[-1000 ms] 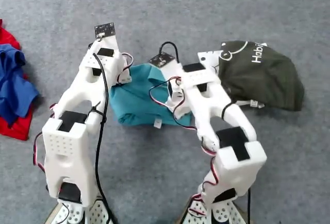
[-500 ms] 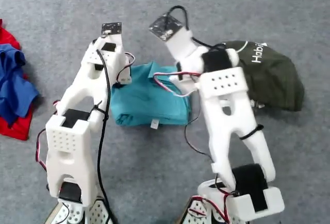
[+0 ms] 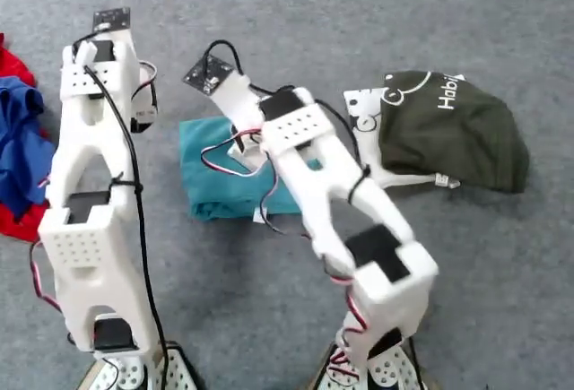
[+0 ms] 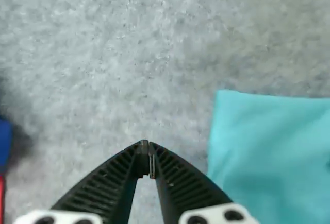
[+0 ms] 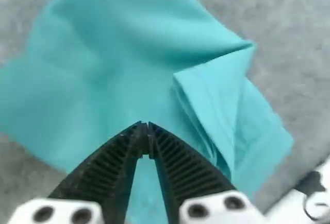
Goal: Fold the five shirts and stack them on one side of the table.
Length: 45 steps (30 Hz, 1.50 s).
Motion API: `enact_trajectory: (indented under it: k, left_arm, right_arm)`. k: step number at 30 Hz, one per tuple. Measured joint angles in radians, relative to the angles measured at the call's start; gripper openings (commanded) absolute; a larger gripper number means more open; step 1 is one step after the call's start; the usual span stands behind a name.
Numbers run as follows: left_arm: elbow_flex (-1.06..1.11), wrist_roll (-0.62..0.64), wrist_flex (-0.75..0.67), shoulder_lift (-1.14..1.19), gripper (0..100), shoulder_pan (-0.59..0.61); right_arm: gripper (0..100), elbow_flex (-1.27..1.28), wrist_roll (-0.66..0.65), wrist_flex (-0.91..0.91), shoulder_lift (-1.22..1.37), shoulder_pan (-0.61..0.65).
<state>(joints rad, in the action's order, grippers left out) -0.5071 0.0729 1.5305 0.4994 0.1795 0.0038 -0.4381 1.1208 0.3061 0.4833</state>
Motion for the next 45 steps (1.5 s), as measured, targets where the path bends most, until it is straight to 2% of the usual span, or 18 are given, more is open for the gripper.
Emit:
enact_trajectory:
  k: [8,14,18,22,29,34,37,41,45]
  left_arm:
    - [0.003,-0.043,0.054,-0.078,3,0.009]
    - [0.097,-0.061,0.055,-0.083,3,0.009]
    - [0.19,-0.061,0.052,-0.143,3,0.009]
    - [0.331,-0.068,-0.025,-0.264,3,0.009]
    - [0.658,-0.071,-0.224,-0.485,3,-0.028]
    - [0.821,-0.071,-0.27,-0.585,3,-0.107]
    - [0.868,-0.072,-0.276,-0.634,3,-0.169]
    - [0.951,-0.072,-0.35,-0.667,3,-0.242]
    - [1.057,-0.072,-0.482,-0.671,3,-0.247]
  right_arm:
    - [1.5,-0.199,-0.003,-0.003,0.247,-0.015]
    - [1.5,-0.356,-0.012,0.005,0.333,-0.193]
    - [1.5,-0.453,-0.097,-0.025,0.394,-0.313]
    - [1.5,-0.562,-0.13,-0.015,0.445,-0.371]
    - [1.5,-0.769,-0.138,0.265,0.446,-0.351]
    - [1.4,-0.925,-0.132,0.578,0.445,-0.288]
    - [1.4,-0.882,-0.052,0.623,0.427,-0.278]
    - [1.4,-0.608,-0.002,0.626,0.273,-0.236]
    - [1.4,-0.258,0.014,0.465,0.066,-0.222]
